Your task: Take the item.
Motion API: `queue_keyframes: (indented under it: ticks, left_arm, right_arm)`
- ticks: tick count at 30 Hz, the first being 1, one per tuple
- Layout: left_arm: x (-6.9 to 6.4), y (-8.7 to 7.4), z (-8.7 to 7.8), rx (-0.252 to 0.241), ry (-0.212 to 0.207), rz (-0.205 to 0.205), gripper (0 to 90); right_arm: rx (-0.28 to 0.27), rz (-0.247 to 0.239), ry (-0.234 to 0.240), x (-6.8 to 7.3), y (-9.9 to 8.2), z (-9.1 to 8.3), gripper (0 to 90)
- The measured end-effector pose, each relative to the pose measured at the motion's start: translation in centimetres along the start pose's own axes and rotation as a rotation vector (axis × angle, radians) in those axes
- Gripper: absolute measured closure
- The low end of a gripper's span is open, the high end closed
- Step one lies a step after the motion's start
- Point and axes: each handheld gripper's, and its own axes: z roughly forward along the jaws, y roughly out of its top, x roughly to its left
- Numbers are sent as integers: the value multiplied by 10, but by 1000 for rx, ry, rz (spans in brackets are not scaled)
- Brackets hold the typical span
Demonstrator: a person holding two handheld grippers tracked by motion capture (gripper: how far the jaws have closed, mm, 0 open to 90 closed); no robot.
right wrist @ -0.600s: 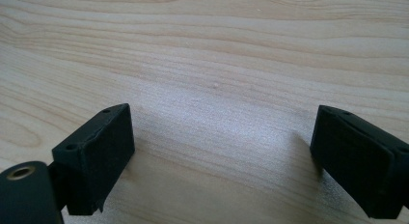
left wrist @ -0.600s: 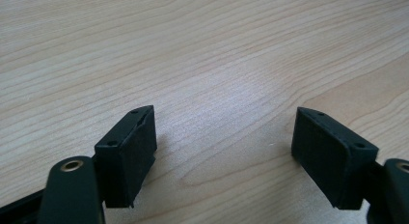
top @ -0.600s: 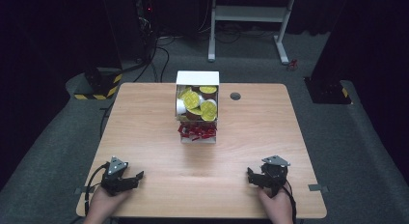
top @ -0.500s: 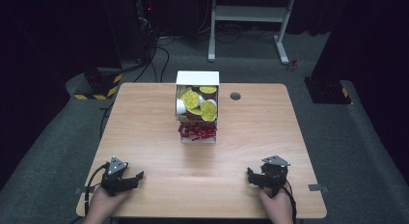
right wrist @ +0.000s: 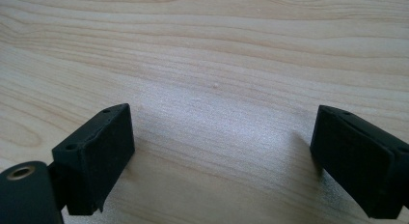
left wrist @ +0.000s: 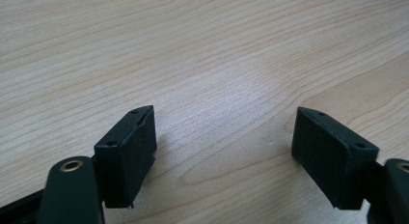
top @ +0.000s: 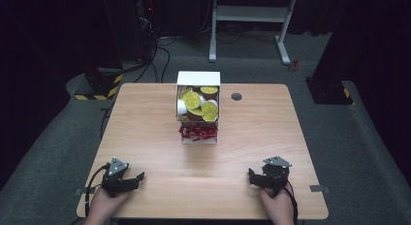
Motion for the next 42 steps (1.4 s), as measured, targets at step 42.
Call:
queue_keyframes:
  ticks: [42]
  left_arm:
    - [-1, 9, -7, -44, -16, -42, 304]
  right_arm:
    - [-1, -5, 4, 1, -1, -1, 82]
